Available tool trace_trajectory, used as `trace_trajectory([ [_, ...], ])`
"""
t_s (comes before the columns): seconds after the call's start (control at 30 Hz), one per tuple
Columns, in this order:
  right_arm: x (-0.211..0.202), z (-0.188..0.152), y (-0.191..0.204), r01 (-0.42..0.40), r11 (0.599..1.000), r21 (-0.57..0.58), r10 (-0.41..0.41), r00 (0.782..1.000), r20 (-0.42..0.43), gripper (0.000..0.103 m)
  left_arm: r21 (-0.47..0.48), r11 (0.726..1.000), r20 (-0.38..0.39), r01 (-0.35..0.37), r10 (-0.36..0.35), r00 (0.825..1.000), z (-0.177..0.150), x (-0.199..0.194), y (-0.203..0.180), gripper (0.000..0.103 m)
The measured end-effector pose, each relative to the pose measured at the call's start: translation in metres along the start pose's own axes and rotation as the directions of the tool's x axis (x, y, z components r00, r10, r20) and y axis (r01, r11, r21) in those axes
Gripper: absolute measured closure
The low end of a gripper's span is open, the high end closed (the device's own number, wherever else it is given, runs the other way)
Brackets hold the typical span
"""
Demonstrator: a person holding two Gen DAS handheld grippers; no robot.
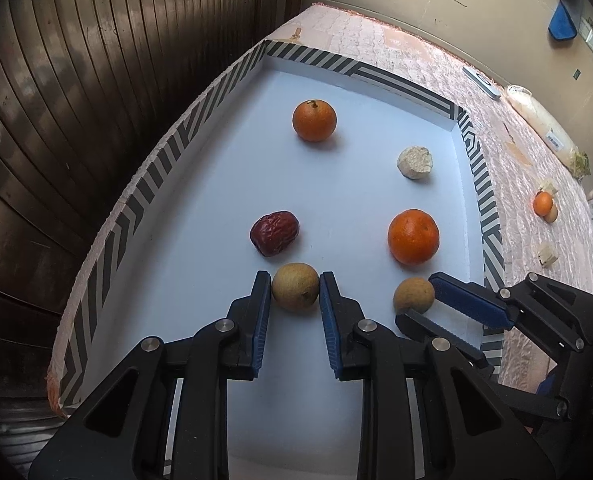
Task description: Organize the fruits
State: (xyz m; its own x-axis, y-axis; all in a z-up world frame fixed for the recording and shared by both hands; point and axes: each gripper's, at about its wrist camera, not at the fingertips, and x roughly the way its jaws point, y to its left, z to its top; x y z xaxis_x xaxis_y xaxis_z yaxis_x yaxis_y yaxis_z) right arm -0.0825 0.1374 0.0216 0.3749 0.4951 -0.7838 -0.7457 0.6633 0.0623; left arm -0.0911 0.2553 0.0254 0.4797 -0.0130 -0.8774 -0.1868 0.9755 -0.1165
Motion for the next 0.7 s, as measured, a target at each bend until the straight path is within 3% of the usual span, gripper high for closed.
trace_trajectory([
  [0.2, -0.02, -0.004, -0.005, -0.001, 1.0, 0.022, 0.0, 0.999, 0.039, 0.077, 0.011, 1.0, 0.05, -0.025, 0.024, 0.998, 0.004, -0.013, -0.009, 0.076],
  [0.3, -0.036, -0.01, -0.013, 0.021, 0.999, 0.047, -0.024, 0.998, 0.059, 0.076, 0.018, 1.0, 0.091, -0.003, 0.001, 0.996, 0.009, -0.022, -0.021, 0.037],
  [0.33, -0.042, -0.013, -0.017, 0.029, 0.998, 0.058, -0.033, 0.997, 0.064, 0.075, 0.018, 1.0, 0.107, 0.013, -0.015, 0.994, 0.011, -0.025, -0.025, 0.035],
  [0.7, -0.105, -0.057, -0.073, 0.178, 0.965, 0.192, -0.198, 0.976, 0.092, 0.068, 0.147, 0.98, 0.089, 0.132, -0.146, 0.985, 0.022, -0.028, -0.11, 0.035],
])
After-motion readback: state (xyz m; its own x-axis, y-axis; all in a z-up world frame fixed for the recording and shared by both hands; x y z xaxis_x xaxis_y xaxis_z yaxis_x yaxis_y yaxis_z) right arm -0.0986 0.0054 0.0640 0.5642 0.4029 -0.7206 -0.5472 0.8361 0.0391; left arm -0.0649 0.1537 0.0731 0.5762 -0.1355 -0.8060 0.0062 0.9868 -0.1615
